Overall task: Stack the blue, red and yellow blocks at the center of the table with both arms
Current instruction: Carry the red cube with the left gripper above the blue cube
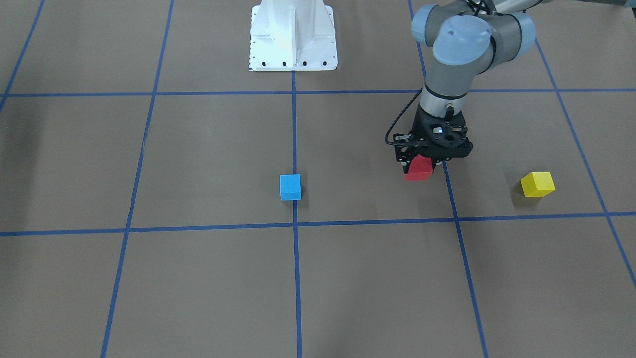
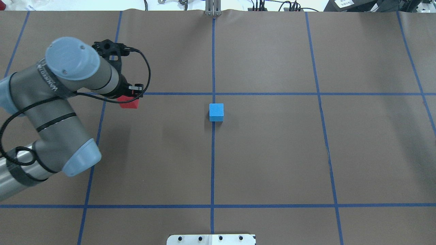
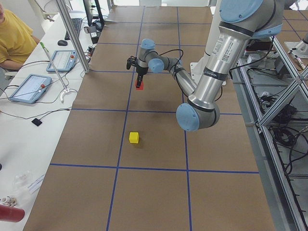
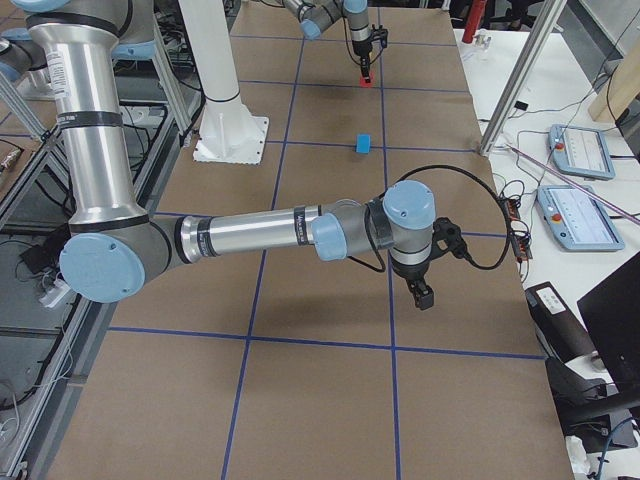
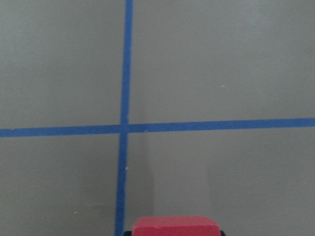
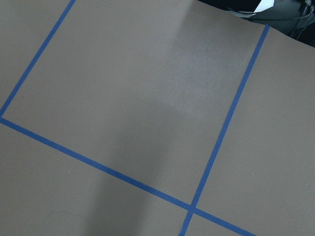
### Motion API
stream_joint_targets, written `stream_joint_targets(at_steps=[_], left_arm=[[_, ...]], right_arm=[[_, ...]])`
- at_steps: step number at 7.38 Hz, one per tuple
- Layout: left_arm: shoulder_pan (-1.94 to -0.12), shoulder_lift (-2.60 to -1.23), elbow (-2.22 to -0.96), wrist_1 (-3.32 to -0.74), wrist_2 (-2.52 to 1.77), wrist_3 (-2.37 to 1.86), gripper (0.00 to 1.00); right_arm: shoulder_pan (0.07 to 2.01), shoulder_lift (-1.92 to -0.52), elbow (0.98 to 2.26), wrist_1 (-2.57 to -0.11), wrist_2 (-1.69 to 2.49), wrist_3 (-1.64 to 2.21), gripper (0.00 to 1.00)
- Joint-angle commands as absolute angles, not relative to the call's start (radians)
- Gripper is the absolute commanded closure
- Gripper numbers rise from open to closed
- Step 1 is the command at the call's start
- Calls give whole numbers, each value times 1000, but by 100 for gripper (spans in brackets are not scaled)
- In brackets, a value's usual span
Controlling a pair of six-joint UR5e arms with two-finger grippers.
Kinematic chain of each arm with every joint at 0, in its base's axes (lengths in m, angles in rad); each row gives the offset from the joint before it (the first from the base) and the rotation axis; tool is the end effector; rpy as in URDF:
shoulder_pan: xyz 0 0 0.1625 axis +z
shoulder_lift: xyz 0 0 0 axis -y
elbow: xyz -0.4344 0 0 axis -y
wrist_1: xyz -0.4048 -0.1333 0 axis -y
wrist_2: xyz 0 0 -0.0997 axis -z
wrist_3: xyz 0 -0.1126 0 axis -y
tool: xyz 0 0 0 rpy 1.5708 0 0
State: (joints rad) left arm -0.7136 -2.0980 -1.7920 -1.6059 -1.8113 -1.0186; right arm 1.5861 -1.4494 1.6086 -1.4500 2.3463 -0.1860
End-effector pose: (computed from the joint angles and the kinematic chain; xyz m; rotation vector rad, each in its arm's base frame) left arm 0.4315 -0.5145 0.2696 0.2772 0.7633 -0.0582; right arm 0.0632 -0.5694 0.5793 0.3428 -0.7417 -0.2697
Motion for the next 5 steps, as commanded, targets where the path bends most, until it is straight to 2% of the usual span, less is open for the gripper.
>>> stream_joint_targets(at_steps=[1,3,5], left_arm=[[-680,-2326,-1618,-1577,-1813,-1019,100],[-638,-2481,-1467,-1583,-1813,-1017,100],[-579,-2528,-1430,-1588,-1807,-1028,100]], right_arm=[[1594,-1468,1571,-1462,2307,-88,0],[1603,-1509,1571,-1462,2309,-86,0],[1606,-1546,1581,-1448,2296,-89,0]])
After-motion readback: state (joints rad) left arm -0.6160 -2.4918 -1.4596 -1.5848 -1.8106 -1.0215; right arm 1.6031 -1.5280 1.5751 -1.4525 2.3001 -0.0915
